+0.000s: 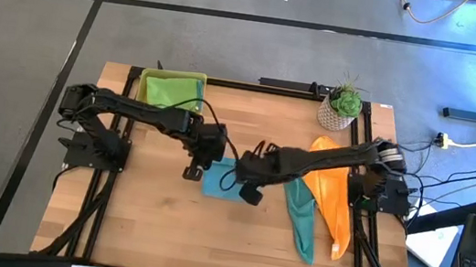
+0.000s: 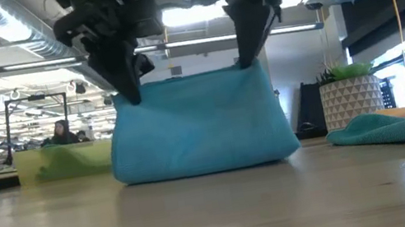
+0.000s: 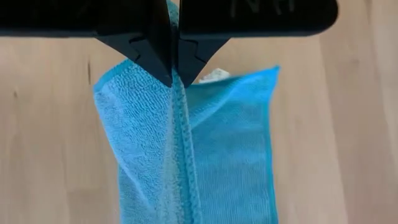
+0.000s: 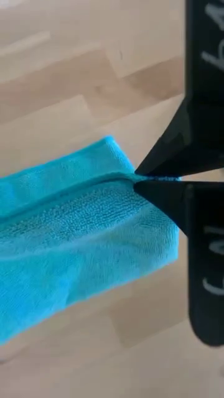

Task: Fold microfiber towels
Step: Fold the left blue towel, then put the folded blue towel into the yellow bin

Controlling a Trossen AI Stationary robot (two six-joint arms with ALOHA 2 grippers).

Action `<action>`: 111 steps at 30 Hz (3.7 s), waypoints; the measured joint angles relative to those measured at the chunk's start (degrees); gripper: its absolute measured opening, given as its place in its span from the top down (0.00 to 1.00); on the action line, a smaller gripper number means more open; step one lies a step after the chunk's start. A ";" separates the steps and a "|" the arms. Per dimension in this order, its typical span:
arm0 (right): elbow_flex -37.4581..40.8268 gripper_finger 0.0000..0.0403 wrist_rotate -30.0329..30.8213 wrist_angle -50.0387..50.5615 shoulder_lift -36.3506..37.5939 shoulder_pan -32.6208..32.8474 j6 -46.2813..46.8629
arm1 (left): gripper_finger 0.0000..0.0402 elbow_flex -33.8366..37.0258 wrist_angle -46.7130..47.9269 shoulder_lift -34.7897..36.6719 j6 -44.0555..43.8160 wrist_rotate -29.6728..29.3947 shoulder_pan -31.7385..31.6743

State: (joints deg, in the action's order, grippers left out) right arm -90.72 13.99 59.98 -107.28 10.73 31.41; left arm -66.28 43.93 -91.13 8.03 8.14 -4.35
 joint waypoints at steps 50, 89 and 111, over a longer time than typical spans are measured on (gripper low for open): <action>17.06 0.84 -10.51 -24.66 0.28 -17.57 -21.50 | 0.86 2.69 -3.85 -6.78 4.09 -12.05 -7.44; 51.54 0.43 -34.93 -59.94 18.90 -20.70 31.46 | 0.78 26.35 -30.67 27.62 -61.89 -0.91 0.79; 50.56 0.44 -30.00 -79.47 0.61 -20.17 35.96 | 0.78 25.73 -30.50 30.12 -69.44 -0.16 8.75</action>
State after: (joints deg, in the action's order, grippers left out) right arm -40.16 -16.00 -19.49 -106.67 -9.44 67.37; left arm -40.56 13.43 -61.01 -61.42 7.98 4.40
